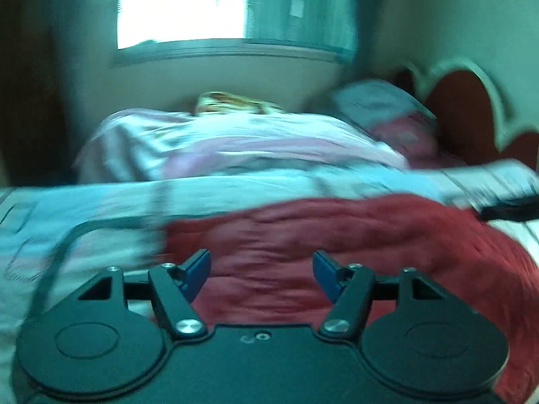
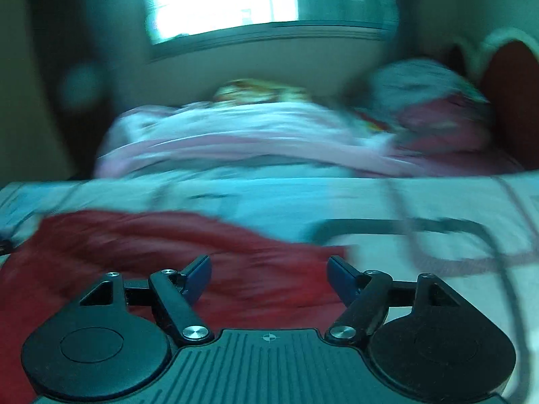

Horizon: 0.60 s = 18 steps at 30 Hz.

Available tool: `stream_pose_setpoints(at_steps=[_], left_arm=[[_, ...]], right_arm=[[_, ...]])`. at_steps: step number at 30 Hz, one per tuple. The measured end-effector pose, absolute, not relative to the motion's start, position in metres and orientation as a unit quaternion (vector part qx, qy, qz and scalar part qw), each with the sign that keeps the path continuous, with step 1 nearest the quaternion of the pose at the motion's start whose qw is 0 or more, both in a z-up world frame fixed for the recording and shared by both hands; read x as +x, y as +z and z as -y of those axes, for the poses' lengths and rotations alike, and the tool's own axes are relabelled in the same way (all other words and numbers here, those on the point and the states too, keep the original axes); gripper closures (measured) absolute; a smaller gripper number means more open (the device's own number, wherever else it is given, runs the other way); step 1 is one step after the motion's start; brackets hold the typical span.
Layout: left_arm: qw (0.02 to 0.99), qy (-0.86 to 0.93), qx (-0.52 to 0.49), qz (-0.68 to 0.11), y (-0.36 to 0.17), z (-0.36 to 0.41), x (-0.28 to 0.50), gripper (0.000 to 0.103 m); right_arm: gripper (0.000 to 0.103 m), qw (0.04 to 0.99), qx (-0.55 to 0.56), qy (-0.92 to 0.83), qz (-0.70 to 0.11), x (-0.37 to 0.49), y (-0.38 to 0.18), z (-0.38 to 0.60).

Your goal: Fold large clothes

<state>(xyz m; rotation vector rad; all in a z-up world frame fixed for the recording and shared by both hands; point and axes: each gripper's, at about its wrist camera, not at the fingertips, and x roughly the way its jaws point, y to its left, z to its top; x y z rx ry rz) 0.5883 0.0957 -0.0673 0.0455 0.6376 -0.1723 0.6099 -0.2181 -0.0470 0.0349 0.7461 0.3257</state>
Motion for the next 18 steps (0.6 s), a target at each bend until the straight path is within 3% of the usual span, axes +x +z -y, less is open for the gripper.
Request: stream_pose_setpoints(at_steps=[5,8,12,15,18], left_arm=[[0.930,-0.089,0.072,-0.350,-0.104,-0.052,0.603,0.034],[0.928,-0.094,0.051,-0.357,-0.115,-0.062,0.609,0.033],[0.935,-0.081,0.058,-0.342,-0.105,-0.071,0.593,0.035],[0.951,-0.062,0.051,-0.297,-0.081,-0.086,0.549,0.029],[0.958,-0.063,0.042,-0.277,-0.064,-0.082,0.505,0.030]], right_arm=[[0.027,0.889,-0.043,0.156,-0.428,0.617,-0.094,0.167],[0.022,0.889,-0.010,0.141,-0.435,0.626,-0.105,0.179],[0.022,0.899,-0.010,0.131,-0.419,0.613,-0.088,0.193],[0.022,0.917,0.006,0.137,-0.375,0.574,-0.060,0.216],[0.022,0.920,0.001,0.166,-0.355,0.524,-0.043,0.220]])
